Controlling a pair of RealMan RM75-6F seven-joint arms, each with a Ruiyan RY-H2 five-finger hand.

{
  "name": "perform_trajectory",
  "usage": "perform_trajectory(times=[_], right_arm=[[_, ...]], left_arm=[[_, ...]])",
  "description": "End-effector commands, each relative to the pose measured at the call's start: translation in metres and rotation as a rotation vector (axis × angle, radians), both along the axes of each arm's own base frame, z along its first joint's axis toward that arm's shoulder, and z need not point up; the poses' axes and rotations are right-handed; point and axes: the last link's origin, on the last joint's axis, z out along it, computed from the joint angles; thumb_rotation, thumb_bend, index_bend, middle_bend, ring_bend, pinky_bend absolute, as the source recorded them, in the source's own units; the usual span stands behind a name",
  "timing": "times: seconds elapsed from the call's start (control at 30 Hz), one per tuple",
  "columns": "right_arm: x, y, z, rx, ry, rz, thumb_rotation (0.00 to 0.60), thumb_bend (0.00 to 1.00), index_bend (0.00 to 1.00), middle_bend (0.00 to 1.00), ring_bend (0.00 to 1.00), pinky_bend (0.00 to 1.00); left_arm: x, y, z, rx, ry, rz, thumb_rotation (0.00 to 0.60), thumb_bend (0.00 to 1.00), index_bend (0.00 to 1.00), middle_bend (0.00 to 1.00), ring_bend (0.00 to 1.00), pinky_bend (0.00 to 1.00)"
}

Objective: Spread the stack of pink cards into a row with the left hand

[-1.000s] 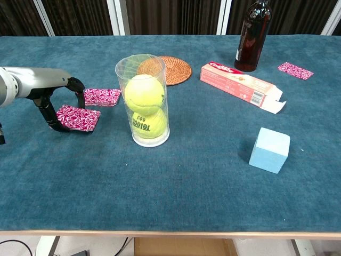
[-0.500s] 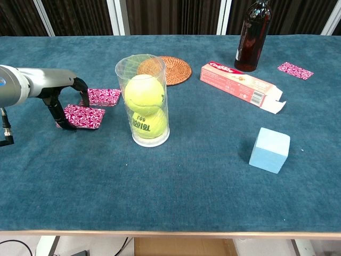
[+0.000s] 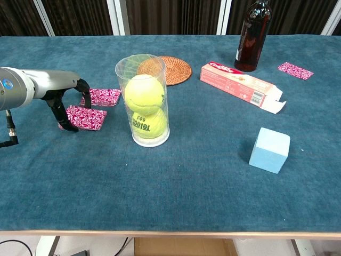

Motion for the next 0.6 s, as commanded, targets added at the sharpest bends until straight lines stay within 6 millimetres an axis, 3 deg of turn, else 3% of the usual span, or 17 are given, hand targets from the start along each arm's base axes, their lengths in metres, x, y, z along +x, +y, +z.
perform_trajectory(times=[0.03, 0.6], right_arm=[[-0.0001, -0.0002, 0.0001, 0.000, 0.000, -0.001, 0.600, 0.17, 0.11, 0.08, 0.15, 0.19], [-0.0003, -0.0003, -0.0002, 0.000, 0.000, -0.009, 0.600, 0.17, 0.11, 0.08, 0.15, 0.19]], left_arm=[[-0.0003, -0.0011, 0.0004, -0.001, 0.006, 0.001, 0.600, 0.18, 0.40, 0.10, 0.00, 0.00], [-0.0006, 0.0004, 0.0012, 0.014, 0.016, 0.003, 0.600, 0.18, 0.42, 0.11, 0.00, 0.00]])
